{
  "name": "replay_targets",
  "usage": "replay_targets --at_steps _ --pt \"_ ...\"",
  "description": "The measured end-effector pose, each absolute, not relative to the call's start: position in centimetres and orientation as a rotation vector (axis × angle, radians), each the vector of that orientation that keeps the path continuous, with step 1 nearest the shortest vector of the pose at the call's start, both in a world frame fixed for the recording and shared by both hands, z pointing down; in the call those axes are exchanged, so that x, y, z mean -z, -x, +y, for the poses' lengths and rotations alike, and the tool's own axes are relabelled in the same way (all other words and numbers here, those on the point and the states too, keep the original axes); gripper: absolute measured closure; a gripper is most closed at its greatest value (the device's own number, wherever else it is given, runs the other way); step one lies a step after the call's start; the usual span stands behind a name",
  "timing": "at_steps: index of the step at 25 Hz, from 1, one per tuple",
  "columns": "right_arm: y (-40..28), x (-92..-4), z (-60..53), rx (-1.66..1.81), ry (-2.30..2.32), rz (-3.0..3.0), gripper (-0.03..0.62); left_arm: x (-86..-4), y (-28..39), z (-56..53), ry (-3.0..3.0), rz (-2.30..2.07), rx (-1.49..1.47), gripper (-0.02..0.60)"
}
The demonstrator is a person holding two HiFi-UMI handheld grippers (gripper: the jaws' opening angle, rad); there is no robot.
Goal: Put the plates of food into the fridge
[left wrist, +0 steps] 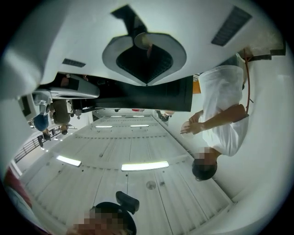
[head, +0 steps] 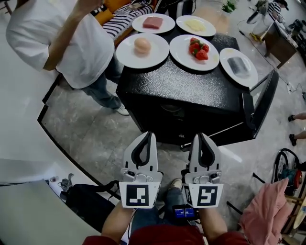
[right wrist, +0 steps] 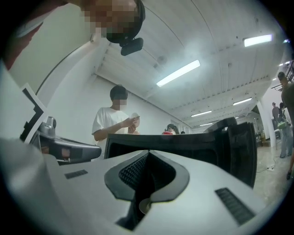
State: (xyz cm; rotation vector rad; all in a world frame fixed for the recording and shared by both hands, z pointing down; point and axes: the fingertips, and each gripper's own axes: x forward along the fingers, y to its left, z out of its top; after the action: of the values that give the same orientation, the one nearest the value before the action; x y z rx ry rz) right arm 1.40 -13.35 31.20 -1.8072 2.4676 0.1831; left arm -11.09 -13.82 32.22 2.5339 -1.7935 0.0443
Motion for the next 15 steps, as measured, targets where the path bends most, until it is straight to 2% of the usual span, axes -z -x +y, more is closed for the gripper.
replay_targets --at_steps 15 --pt "-2.6 -23.8 -12.0 -0.21 1.794 2.488 0.582 -23.7 9.1 -11.6 -2.595 -1.765 -0.016 0.575"
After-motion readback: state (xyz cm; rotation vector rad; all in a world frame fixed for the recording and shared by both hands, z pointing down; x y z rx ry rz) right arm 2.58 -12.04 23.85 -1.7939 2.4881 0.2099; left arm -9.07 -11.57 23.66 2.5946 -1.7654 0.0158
